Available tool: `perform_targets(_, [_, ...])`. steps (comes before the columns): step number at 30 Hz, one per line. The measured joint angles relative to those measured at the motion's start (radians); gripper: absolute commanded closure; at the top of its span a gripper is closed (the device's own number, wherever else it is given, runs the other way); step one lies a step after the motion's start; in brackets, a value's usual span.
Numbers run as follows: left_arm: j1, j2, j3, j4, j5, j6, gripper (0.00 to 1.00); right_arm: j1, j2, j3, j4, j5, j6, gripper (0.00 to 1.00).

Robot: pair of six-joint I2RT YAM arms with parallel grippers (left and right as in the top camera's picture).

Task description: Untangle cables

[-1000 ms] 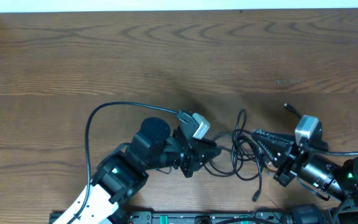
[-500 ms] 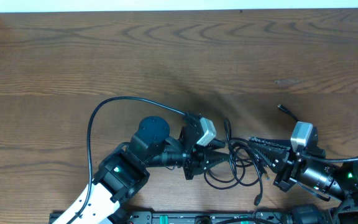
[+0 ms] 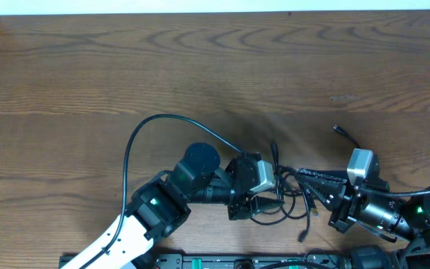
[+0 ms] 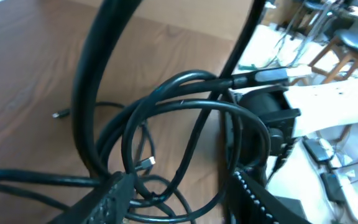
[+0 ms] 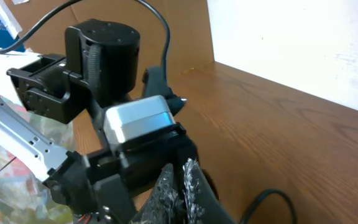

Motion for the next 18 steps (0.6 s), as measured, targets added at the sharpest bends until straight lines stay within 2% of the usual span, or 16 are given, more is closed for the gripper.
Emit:
perform_targets(5, [0.000,0.002,0.000,0.002,-0.021,-0.031,0.47,0.000,0.000,0.000,-0.001,0.029,0.004,0.99])
perform_targets(13, [0.000,0.002,0.000,0.003,0.029,-0.240,0.48,0.000,0.000,0.000,-0.003,0.116,0.057,0.99])
perform_targets(14, [0.000,0.002,0.000,0.003,0.051,-0.264,0.53,0.000,0.000,0.000,-0.003,0.132,0.072,0.99])
perform_targets(16, [0.000,0.002,0.000,0.002,0.087,-0.315,0.79,0.000,0.000,0.000,-0.003,0.164,0.107,0.99])
perform_targets(18, [0.000,0.002,0.000,0.003,0.112,-0.368,0.81,0.000,0.000,0.000,-0.003,0.192,0.137,0.99])
